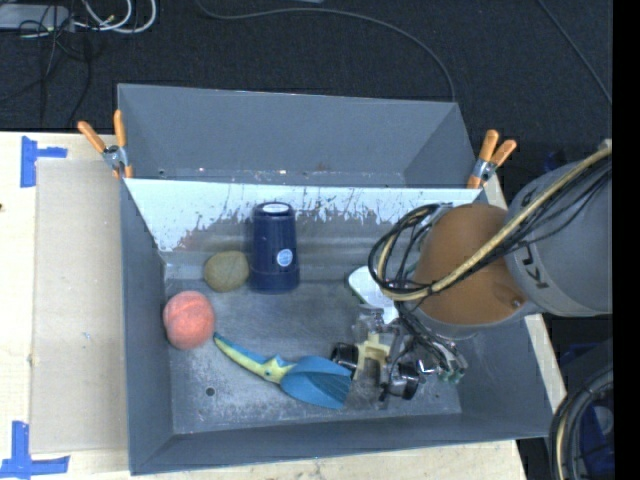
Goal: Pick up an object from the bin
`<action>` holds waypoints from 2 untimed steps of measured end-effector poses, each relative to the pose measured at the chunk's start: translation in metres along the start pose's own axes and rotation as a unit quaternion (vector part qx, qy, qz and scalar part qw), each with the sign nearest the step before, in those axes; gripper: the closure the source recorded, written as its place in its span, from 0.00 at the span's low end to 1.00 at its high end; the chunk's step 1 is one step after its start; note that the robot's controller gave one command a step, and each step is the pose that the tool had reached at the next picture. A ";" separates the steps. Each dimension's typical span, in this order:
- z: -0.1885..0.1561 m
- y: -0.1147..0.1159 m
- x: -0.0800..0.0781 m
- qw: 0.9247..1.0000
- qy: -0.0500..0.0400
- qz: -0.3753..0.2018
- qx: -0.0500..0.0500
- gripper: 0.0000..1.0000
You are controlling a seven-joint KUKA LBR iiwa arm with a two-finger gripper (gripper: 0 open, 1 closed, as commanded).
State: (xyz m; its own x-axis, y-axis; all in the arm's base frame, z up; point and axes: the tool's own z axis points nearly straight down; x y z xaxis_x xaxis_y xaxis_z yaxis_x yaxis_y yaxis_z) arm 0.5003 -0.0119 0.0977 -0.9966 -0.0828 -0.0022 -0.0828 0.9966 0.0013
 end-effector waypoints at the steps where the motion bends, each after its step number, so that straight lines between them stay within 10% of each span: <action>1: 0.028 0.059 -0.032 0.999 0.005 0.049 0.000 1.00; 2: 0.028 0.059 -0.032 0.999 0.005 0.049 0.000 1.00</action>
Offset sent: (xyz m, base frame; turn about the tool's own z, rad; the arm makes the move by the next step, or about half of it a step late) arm 0.0000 0.0000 0.0000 0.0000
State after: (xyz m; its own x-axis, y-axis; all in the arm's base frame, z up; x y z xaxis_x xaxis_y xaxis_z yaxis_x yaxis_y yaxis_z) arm 0.5269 0.0496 0.0695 -0.9999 0.0142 0.0073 0.0143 0.9999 0.0013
